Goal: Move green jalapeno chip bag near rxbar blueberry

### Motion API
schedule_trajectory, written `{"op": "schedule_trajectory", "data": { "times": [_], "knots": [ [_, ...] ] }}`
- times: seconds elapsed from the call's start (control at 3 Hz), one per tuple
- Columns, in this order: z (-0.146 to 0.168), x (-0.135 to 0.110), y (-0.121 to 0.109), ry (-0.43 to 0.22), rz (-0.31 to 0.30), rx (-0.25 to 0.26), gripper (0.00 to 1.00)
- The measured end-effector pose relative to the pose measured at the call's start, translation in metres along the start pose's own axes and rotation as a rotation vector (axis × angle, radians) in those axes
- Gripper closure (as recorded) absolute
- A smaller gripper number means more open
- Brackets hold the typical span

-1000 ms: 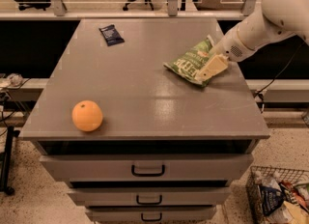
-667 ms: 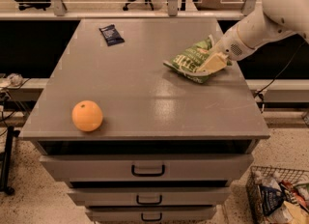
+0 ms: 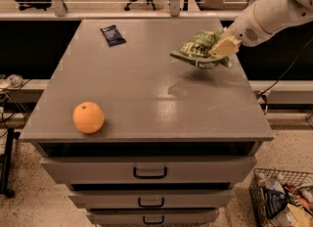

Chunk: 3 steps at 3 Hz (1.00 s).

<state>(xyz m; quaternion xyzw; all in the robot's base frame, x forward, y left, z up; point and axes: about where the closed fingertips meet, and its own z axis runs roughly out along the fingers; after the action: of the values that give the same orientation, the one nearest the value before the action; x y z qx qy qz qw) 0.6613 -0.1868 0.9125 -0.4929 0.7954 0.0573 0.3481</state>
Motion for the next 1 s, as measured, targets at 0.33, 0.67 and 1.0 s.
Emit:
{"op": "schedule_trajectory", "data": {
  "times": [0.33, 0.67, 1.0],
  "knots": [
    [0.0, 0.0, 0.001, 0.001, -0.003, 0.001, 1.0],
    [0.004, -0.006, -0.008, -0.027, -0.021, 0.034, 1.0],
    [0.018, -0.026, -0.037, -0.086, -0.074, 0.093, 1.0]
  ]
}}
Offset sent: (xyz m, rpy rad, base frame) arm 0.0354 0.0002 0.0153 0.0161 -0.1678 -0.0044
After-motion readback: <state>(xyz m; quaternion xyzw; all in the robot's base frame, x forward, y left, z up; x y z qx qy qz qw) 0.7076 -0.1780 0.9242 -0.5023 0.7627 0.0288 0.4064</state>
